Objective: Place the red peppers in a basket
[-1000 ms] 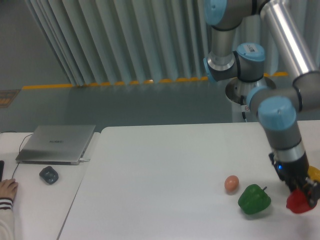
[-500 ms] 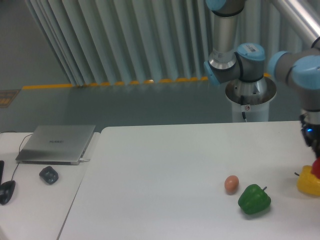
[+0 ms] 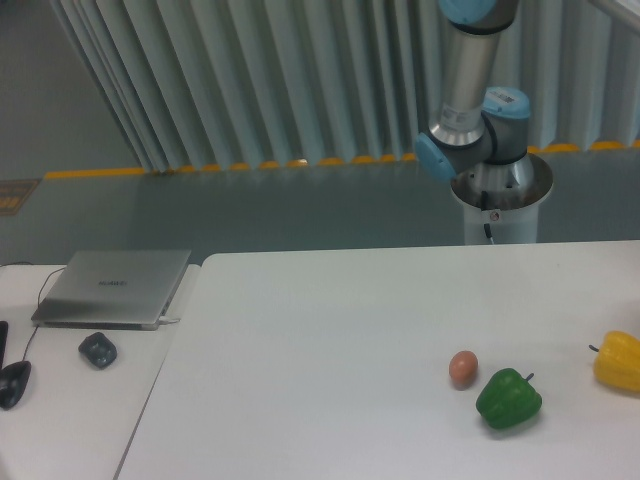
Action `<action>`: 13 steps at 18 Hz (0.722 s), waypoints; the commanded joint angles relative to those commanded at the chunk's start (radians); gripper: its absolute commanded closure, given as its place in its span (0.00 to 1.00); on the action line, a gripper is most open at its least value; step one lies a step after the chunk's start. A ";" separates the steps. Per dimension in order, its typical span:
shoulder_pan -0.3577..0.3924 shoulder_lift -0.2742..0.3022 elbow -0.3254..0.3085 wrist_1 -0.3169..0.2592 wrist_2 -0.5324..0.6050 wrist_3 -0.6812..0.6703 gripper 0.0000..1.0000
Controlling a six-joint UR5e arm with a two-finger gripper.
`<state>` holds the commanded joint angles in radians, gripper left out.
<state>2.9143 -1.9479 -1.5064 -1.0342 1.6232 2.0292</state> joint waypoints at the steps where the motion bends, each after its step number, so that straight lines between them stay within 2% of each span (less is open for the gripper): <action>1: 0.005 -0.019 0.002 0.019 -0.015 0.002 0.36; 6: 0.000 -0.085 0.029 0.049 -0.020 -0.033 0.36; 9: -0.018 -0.112 0.046 0.059 -0.031 -0.137 0.36; 13: -0.033 -0.121 0.054 0.062 -0.133 -0.308 0.36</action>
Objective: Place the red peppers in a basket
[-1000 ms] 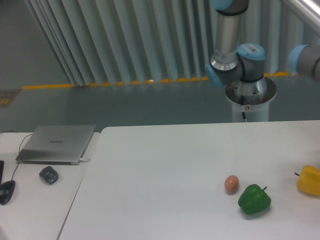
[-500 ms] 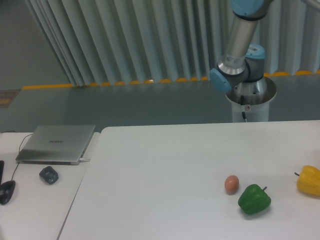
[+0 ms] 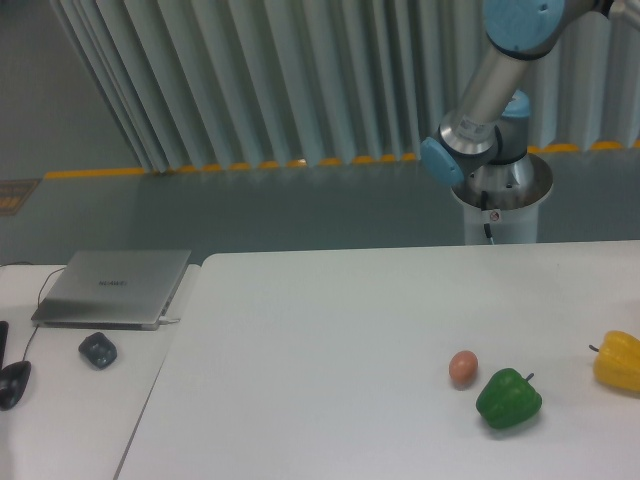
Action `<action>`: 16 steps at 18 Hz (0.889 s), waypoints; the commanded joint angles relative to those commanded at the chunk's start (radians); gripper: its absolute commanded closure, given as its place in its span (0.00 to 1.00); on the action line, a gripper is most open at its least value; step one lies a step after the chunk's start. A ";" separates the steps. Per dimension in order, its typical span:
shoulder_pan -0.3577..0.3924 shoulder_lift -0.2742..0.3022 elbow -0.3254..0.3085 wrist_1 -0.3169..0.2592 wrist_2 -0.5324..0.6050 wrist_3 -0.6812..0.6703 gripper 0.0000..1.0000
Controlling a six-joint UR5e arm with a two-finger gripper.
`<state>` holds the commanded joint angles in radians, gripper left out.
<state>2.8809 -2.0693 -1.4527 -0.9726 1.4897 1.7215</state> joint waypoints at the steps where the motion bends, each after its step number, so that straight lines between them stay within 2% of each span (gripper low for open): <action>1: -0.009 -0.005 0.000 0.005 -0.006 -0.016 0.35; 4: -0.032 -0.012 0.000 0.020 -0.006 -0.058 0.27; 5: -0.032 -0.011 0.000 0.020 -0.006 -0.053 0.02; 11: -0.028 0.005 -0.029 0.021 0.000 -0.001 0.00; 14: -0.017 0.050 -0.072 0.021 0.001 0.038 0.00; 16: -0.018 0.106 -0.090 0.012 0.001 0.041 0.00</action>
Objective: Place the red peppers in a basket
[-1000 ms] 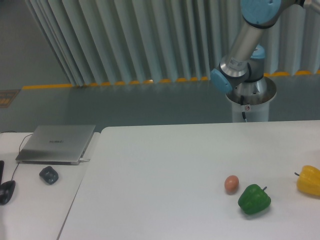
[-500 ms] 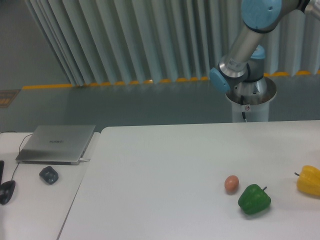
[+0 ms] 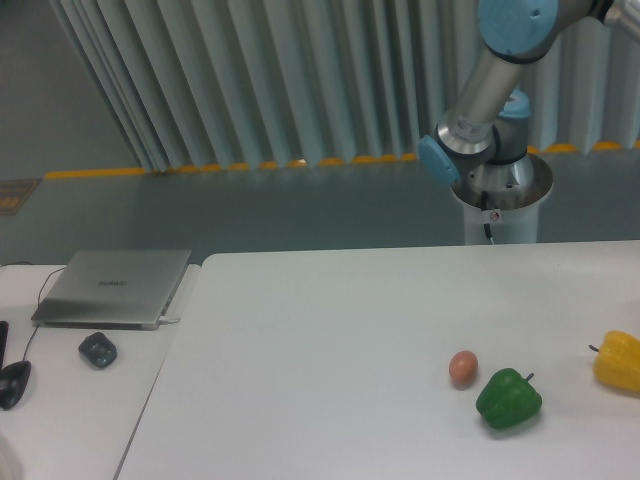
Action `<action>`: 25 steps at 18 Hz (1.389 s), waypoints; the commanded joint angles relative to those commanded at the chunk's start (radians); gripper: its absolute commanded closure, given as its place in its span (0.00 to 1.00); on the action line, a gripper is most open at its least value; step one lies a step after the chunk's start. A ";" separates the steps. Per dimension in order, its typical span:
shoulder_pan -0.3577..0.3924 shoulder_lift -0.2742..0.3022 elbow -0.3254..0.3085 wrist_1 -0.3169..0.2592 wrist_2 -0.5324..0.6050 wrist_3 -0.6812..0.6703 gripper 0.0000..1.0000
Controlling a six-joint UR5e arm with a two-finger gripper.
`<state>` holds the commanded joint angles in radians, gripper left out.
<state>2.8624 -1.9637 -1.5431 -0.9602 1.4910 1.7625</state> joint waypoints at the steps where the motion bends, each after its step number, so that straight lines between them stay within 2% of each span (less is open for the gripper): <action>1: -0.002 0.029 -0.015 -0.005 0.000 0.002 0.00; 2: -0.009 0.067 -0.040 -0.023 0.002 0.002 0.00; 3: -0.017 0.080 -0.046 -0.063 0.002 0.000 0.00; 9: -0.106 0.181 -0.048 -0.299 0.011 0.002 0.00; 11: -0.133 0.187 -0.046 -0.337 0.058 0.003 0.00; 13: -0.162 0.189 -0.046 -0.353 0.109 0.024 0.00; 18: -0.202 0.186 -0.038 -0.382 0.120 0.037 0.00; 21: -0.209 0.177 -0.034 -0.382 0.118 0.112 0.00; 25: -0.212 0.158 -0.032 -0.371 0.109 0.123 0.00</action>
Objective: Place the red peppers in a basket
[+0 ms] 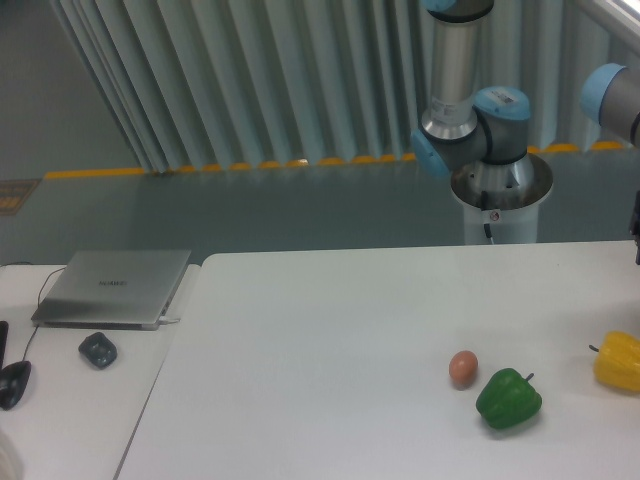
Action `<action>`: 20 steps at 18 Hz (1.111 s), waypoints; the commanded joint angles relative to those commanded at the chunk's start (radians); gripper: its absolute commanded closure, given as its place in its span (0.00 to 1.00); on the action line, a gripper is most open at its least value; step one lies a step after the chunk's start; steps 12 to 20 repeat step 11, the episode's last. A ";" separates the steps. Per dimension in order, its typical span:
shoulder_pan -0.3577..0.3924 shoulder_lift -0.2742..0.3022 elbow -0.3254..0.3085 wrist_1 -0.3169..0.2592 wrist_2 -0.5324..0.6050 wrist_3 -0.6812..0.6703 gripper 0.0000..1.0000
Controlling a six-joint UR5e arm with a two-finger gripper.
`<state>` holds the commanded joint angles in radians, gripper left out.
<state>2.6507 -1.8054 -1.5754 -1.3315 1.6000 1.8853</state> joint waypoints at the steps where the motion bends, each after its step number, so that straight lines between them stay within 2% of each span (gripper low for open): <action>1: -0.006 -0.003 0.000 0.002 -0.002 -0.002 0.00; 20: -0.009 -0.017 0.012 0.008 -0.006 -0.003 0.00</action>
